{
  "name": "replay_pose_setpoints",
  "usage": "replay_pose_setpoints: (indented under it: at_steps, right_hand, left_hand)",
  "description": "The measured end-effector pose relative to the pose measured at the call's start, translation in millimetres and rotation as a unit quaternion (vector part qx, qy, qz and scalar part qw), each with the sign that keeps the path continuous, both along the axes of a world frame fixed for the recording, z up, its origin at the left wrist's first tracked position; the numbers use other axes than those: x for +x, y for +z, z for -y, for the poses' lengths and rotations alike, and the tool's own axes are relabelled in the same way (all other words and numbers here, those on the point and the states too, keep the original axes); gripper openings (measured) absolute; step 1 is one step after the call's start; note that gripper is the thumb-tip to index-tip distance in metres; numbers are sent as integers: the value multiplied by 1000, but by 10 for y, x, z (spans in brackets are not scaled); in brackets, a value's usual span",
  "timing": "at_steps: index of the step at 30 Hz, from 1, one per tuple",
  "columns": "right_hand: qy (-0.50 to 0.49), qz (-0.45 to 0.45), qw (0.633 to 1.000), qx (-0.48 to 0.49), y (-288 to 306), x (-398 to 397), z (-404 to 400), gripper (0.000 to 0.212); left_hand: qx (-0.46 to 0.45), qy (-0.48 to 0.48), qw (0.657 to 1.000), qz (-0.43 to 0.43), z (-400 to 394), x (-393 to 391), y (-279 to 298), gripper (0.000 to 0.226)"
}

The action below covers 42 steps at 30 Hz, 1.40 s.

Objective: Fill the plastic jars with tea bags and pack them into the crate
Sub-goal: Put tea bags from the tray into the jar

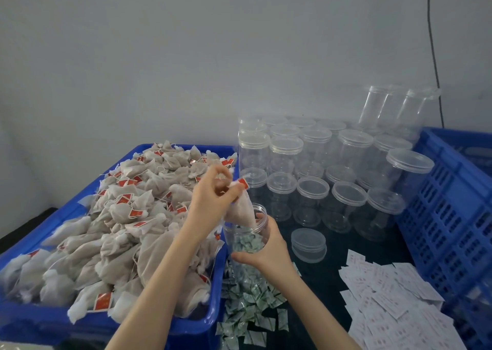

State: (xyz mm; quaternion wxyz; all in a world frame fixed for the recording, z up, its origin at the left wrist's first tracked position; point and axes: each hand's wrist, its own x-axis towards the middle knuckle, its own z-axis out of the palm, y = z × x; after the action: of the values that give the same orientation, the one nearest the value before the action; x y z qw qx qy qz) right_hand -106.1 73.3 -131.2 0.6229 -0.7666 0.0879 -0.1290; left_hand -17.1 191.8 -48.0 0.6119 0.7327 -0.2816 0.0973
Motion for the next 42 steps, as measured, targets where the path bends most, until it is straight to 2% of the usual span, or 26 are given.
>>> replay_pose_setpoints:
  at_steps: [4, 6, 9, 12, 13, 14, 15, 17, 19, 23, 26, 31, 33, 35, 37, 40, 42]
  right_hand:
    - [-5, 7, 1000, -10, 28, -9, -15, 86]
    - [-8, 12, 1000, -9, 37, -7, -25, 84]
    - [-19, 19, 1000, -3, 37, -6, -35, 88]
    - [-36, 22, 999, 3, 15, -19, -5, 93]
    - [-40, 22, 999, 6, 11, -25, 10, 94]
    - [-43, 23, 999, 8, 8, -33, 25, 96]
    - [-46, 24, 999, 6, 9, -42, 38, 97]
    - [-48, 24, 999, 3, 1, -56, 68, 97]
    - [-43, 24, 999, 0, -25, -63, 101, 93]
    - [-35, 22, 999, -1, -56, -85, 103, 90]
    - [-26, 21, 999, 3, -72, -95, 85, 85]
    - [-25, 21, 999, 9, -73, -81, 63, 90]
    - [-25, 19, 999, 8, -88, -77, 68, 93]
    - [-21, 16, 1000, 0, -110, -73, 75, 91]
    - [-21, 11, 1000, -6, -123, -61, 66, 90]
    - [-20, 7, 1000, -7, -122, -32, 38, 89]
    - [-17, 7, 1000, -9, -127, -17, 23, 87]
  left_hand:
    - [178, -55, 981, 46, 20, -14, -66, 20]
    - [228, -90, 966, 77, 11, -28, -52, 22]
    - [222, -114, 966, 65, -48, -25, -14, 27]
    - [178, -14, 983, 36, -95, 74, -44, 25]
    - [195, 34, 980, 31, -123, 133, -75, 23]
    - [251, 77, 965, 24, -165, 195, -116, 21]
    - [344, 112, 932, 14, -213, 257, -168, 19]
    - [533, 144, 834, 13, -293, 345, -299, 19]
    - [618, 165, 767, 40, -307, 379, -410, 24]
    - [649, 246, 717, 62, -260, 414, -420, 33]
    - [668, 243, 701, 56, -276, 430, -430, 33]
    - [621, 254, 739, 60, -253, 369, -371, 29]
    - [563, 276, 775, 85, -251, 350, -344, 24]
    - [446, 290, 838, 124, -232, 295, -312, 20]
    - [291, 270, 903, 162, -184, 207, -253, 15]
    - [128, 198, 951, 198, -79, 124, -156, 13]
    - [52, 137, 978, 149, -21, 86, -106, 14]
